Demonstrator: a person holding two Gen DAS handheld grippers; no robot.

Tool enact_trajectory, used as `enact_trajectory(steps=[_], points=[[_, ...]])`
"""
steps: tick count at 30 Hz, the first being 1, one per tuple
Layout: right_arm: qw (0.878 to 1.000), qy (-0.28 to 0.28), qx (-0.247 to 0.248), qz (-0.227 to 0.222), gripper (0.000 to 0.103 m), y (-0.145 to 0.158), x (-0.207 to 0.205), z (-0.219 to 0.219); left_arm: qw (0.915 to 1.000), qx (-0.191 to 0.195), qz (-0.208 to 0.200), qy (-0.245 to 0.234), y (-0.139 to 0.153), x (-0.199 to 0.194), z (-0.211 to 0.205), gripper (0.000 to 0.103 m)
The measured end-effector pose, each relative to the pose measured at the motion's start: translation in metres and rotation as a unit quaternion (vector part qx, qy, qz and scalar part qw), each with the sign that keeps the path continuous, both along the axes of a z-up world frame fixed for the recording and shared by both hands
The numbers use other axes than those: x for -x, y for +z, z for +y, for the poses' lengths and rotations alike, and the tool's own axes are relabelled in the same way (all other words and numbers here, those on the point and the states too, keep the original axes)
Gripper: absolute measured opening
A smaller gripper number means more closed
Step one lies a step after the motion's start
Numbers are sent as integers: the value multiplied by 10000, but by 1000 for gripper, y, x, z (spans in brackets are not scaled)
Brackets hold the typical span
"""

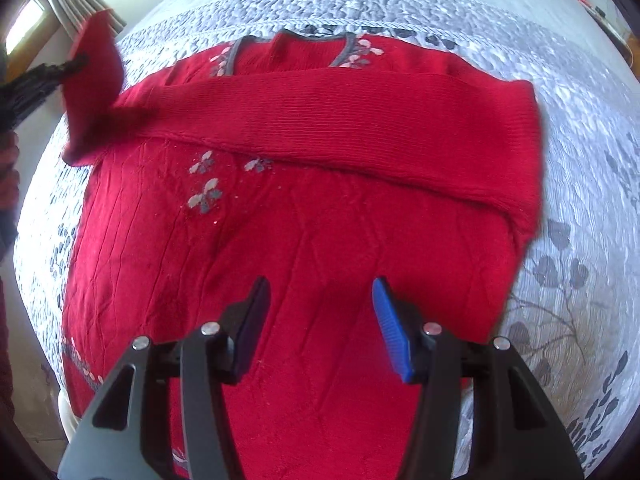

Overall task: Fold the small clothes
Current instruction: 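Fold the held sleeve across the sweater body with the left gripper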

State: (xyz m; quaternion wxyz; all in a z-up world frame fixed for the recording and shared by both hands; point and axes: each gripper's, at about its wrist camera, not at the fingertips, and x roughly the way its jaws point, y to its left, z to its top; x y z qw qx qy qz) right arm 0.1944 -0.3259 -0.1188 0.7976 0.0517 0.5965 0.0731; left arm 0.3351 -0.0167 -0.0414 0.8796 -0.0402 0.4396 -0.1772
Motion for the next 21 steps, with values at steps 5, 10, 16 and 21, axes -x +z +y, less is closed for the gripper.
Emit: enact_trajectory(steps=[5, 10, 16, 21], points=[[10000, -49, -17, -2, 53, 1, 2, -6, 9947, 253, 861, -496, -48, 7, -39, 15], [10000, 34, 64, -2, 56, 3, -7, 1, 9929, -40, 707, -951, -40, 37, -47, 56], [9989, 271, -387, 56, 56, 15, -47, 39, 9936, -833, 745, -127, -24, 17, 18, 55], [9923, 357, -1101, 448, 56, 5, -96, 79, 9836, -1086, 1119, 907, -34, -5, 86, 53]])
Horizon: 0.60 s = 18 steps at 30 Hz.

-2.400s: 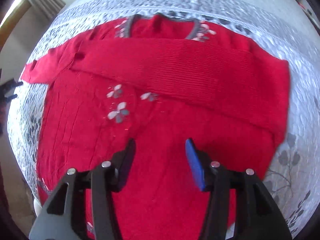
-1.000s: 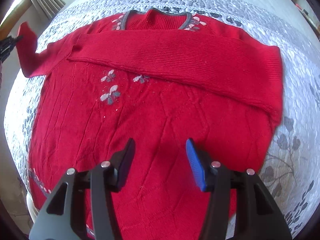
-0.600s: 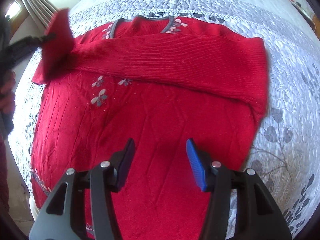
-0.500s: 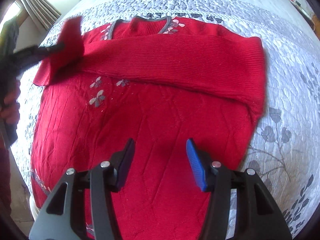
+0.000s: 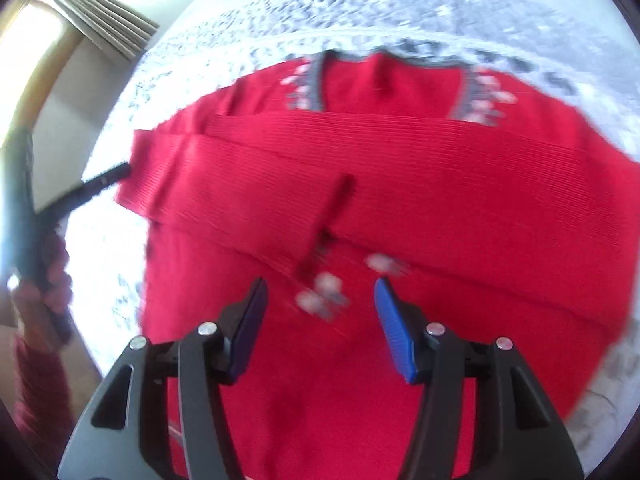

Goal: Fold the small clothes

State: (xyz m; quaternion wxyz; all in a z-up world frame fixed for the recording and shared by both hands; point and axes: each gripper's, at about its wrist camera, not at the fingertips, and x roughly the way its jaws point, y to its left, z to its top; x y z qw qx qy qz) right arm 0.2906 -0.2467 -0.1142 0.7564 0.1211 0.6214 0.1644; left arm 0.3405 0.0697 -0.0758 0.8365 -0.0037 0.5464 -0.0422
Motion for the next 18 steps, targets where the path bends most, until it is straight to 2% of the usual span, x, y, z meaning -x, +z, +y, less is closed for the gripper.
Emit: enact_trajectory(steps=[2, 5, 7, 10, 11, 14, 18], points=[[9998, -112, 71, 131, 55, -8, -14, 9, 9998, 28, 38, 199, -2, 0, 21, 53], [9993, -201, -71, 299, 50, -20, -26, 14, 9992, -86, 120, 365, -7, -2, 36, 54], [9986, -267, -163, 421, 43, -27, -28, 16, 9989, -183, 169, 397, -12, -3, 43, 54], [9969, -287, -488, 554, 27, -37, -33, 21, 9986, -181, 182, 464, -15, -2, 42, 55], [9966, -275, -567, 539, 7, -38, -33, 20, 9984, -139, 207, 505, -16, -2, 43, 55], [9946, -234, -901, 461, 4, -33, -32, 18, 9979, -50, 258, 587, -20, -3, 44, 55], [9960, -240, -861, 46, 4, -1, -29, -6, 9976, -35, 205, 661, -16, -6, 41, 55]])
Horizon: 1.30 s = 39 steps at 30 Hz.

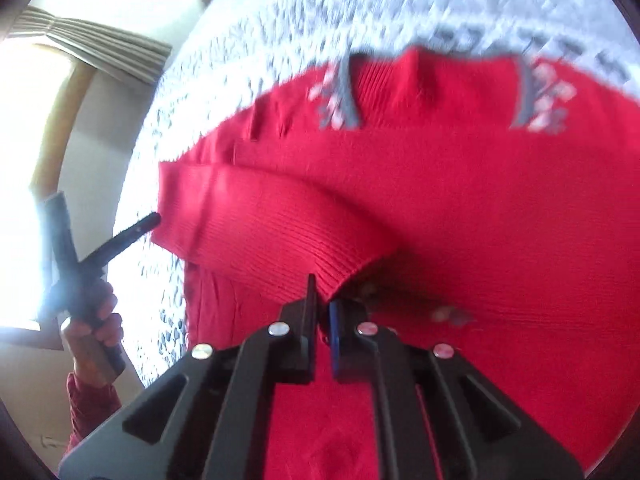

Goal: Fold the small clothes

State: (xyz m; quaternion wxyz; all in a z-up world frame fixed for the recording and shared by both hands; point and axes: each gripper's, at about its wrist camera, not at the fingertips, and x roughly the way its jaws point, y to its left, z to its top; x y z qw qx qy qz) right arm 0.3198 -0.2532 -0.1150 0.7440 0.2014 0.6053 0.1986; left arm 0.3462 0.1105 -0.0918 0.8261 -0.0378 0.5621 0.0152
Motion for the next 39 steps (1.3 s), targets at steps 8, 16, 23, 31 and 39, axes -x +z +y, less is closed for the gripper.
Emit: enact_trajectory(steps=[8, 16, 23, 31, 39], points=[[9928, -358, 1036, -478, 4, 62, 14, -94, 9996, 122, -46, -248, -1, -10, -32, 55], [9836, -872, 1556, -264, 4, 45, 31, -169, 9976, 231, 200, -617, -28, -30, -88, 56], [9836, -872, 1565, 202, 17, -13, 31, -176, 9949, -483, 544, -694, -51, -43, -112, 55], [9861, -1465, 759, 186, 28, -13, 18, -215, 9962, -221, 573, -620, -47, -49, -111, 45], [9854, -1645, 366, 229, 24, -20, 0, -227, 9926, -745, 525, -802, -56, -59, -136, 51]])
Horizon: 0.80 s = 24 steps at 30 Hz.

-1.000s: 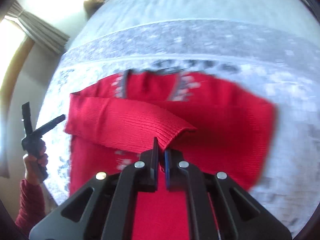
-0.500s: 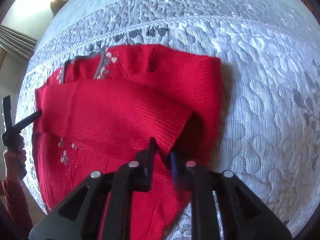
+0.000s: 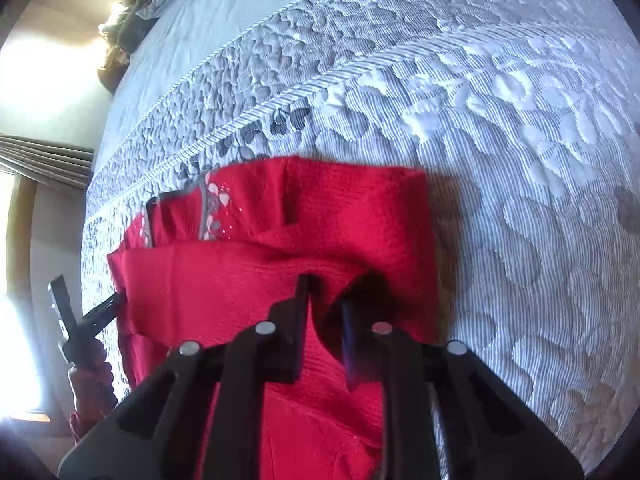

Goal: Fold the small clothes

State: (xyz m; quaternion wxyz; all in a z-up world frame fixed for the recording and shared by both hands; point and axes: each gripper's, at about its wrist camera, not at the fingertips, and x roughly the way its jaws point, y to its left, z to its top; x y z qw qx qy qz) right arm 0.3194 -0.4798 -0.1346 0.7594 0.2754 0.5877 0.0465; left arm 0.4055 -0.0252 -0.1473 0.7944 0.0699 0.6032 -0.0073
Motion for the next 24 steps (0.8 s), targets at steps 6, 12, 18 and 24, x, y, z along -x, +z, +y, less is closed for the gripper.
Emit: enact_trajectory(steps=[6, 12, 18, 24], points=[[9998, -15, -208, -29, 3, -1, -3, -3, 10000, -70, 41, -25, -6, 5, 6, 55], [9922, 578, -41, -1106, 3, 44, 23, 13, 10000, 44, -36, 10, -6, 15, 14, 56], [9887, 172, 1466, -253, 23, 17, 22, -11, 10000, 48, -65, 31, -6, 20, 22, 56], [9963, 373, 684, -358, 22, 18, 43, -11, 9964, 784, 228, 232, 8, 29, 38, 54]])
